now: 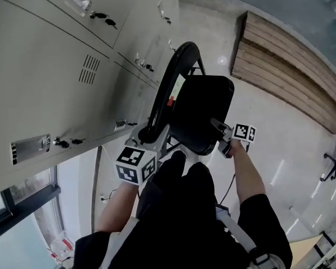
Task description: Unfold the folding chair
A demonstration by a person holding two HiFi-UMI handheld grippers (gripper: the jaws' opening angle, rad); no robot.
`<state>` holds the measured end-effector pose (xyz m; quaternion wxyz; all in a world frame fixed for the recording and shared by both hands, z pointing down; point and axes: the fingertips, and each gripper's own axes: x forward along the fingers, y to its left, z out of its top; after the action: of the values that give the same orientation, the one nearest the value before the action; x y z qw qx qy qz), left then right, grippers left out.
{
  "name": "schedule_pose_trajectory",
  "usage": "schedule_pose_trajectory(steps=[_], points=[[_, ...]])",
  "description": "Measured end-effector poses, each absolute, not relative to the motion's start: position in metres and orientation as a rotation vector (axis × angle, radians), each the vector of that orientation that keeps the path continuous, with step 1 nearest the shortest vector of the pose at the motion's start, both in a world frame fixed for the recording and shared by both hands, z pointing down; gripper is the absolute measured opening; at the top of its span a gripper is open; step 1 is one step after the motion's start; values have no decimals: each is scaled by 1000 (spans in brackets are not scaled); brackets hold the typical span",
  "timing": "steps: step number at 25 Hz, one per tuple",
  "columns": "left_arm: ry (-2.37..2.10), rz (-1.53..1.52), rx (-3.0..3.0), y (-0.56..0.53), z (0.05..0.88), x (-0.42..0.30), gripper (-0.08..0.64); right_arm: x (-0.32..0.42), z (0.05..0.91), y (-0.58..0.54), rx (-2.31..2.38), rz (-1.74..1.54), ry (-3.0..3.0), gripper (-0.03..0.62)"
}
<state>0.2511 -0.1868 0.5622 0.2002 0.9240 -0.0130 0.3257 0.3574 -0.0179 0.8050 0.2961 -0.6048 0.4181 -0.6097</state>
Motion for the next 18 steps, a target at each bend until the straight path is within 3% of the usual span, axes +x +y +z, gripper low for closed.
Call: schedule_pose_trajectory(steps=[5, 18], points=[[-37, 906, 2584, -171, 558, 253, 107, 362, 809, 11, -1524, -1566, 1132, 151], [-21, 877, 2524, -161, 585, 263, 104, 397, 885, 110, -1615, -1500, 997, 206]])
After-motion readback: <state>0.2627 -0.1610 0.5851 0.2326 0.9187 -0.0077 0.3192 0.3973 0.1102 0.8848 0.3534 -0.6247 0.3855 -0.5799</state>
